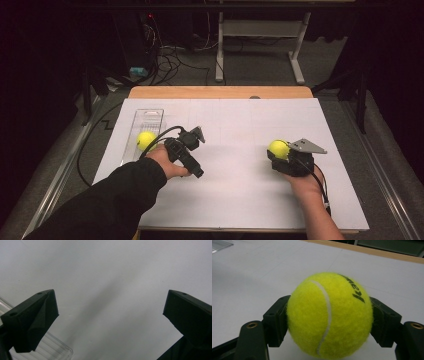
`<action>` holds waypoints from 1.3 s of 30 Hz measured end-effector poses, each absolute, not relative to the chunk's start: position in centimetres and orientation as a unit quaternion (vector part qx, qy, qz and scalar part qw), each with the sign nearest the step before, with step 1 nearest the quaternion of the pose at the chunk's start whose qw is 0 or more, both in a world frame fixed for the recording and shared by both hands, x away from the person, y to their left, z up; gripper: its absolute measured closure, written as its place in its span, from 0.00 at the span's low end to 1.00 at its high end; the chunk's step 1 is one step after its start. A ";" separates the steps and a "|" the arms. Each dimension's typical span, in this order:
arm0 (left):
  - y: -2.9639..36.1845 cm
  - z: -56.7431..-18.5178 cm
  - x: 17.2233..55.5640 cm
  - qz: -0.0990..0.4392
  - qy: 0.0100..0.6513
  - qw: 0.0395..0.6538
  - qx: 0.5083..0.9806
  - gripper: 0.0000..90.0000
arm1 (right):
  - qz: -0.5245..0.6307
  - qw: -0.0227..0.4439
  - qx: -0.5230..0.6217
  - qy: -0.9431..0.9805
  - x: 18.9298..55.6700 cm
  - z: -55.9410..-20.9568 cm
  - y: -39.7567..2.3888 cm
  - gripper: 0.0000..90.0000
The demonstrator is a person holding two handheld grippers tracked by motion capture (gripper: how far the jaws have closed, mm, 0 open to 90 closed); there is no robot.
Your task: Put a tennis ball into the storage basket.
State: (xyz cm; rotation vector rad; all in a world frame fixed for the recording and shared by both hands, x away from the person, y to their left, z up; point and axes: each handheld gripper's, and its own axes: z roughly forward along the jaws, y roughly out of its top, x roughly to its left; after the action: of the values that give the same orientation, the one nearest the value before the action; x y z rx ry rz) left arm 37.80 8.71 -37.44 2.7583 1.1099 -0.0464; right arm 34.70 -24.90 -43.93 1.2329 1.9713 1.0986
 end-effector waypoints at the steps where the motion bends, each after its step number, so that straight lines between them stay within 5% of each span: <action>1: 8.7 -37.5 37.8 -0.015 0.372 0.084 0.924 0.01 | 0.412 0.281 0.459 0.736 34.4 -44.0 -24.9 0.31; 20: 8.6 -37.4 37.6 -0.016 0.375 0.082 0.923 0.00 | 0.424 0.276 0.440 0.742 28.8 -46.0 -25.4 0.31; 39: 8.8 -36.8 37.3 -0.018 0.376 0.079 0.923 0.00 | 0.453 0.260 0.390 0.758 28.2 -45.6 -21.6 0.31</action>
State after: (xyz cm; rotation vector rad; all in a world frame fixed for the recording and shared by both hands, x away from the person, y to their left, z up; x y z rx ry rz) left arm 37.31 8.85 -36.81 2.7631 1.1242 -0.0525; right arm 28.22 -21.57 -45.64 1.0576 2.0534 1.2268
